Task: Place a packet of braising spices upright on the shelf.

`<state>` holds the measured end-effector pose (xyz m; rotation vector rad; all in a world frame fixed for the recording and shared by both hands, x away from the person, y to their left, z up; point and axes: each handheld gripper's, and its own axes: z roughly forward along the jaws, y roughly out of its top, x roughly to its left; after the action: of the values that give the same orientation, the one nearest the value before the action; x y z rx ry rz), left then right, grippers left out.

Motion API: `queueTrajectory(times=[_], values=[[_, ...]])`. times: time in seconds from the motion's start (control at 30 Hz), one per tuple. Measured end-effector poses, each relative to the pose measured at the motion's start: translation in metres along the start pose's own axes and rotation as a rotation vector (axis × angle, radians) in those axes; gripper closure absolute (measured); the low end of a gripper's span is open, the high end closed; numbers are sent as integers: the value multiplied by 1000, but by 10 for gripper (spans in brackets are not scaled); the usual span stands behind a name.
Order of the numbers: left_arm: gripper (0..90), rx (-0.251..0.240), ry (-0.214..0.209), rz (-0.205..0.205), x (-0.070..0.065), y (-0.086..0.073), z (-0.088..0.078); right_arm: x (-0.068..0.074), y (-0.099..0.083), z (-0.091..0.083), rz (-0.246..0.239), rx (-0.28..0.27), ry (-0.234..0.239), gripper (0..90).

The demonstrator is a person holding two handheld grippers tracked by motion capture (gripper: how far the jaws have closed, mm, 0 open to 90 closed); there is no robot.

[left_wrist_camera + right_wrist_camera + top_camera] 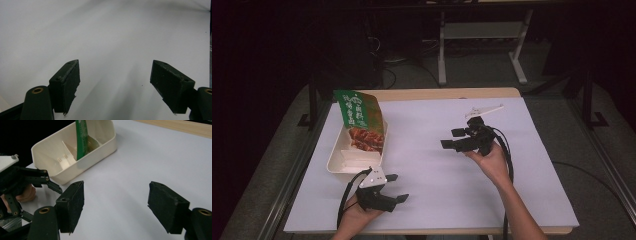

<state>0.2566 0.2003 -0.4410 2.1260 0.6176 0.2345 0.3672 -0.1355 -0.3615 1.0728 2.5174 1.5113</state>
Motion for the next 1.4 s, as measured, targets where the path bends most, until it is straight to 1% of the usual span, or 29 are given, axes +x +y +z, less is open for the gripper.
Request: queueTrajectory(times=[0.03,0.07,0.13,0.17,0.23,0.27,0.37,0.43,0.53,0.73,0.83,0.87,0.97,1.0,1.07,1.13,1.17,1.4], values=[[230,0,0,0,0,0,0,-1,-2,-2,2,-2,-1,284],[228,0,0,-2,0,0,0,-2,-5,-4,9,8,-5,280],[228,-1,0,-3,0,0,0,-3,-6,-5,10,9,-5,280],[226,-2,1,-4,0,0,0,-3,-9,-9,8,3,-13,282],[226,-3,-1,-8,1,-1,0,-3,-10,-9,10,5,-10,282],[225,-2,-2,-7,1,-1,-1,-4,-14,-12,11,4,-15,282],[226,-6,-4,-8,1,-1,-1,-5,-18,-14,13,8,-18,281],[226,-7,-5,-9,1,-1,-1,-7,-21,-17,23,13,-21,272],[225,-3,-6,-9,2,-1,0,-10,-28,-22,31,7,-28,276],[222,-3,-6,-9,2,-1,0,-13,-37,-27,36,3,-36,276],[219,-5,-7,-15,1,-1,0,-14,-41,-30,40,10,-39,271],[219,-5,-7,-13,1,-1,0,-14,-44,-32,37,6,-45,273],[219,-5,-9,-14,1,-1,0,-15,-48,-34,40,10,-46,272],[219,-5,-9,-13,1,-1,1,-16,-53,-36,45,9,-50,272],[219,-6,-11,-13,1,-1,1,-17,-54,-37,50,12,-50,266],[219,-2,-10,-7,0,-1,1,-18,-59,-39,49,9,-55,271],[219,0,-13,-4,0,-1,2,-19,-64,-40,56,13,-58,271],[220,8,-23,3,-3,0,5,-23,-79,-41,79,19,-61,270]])
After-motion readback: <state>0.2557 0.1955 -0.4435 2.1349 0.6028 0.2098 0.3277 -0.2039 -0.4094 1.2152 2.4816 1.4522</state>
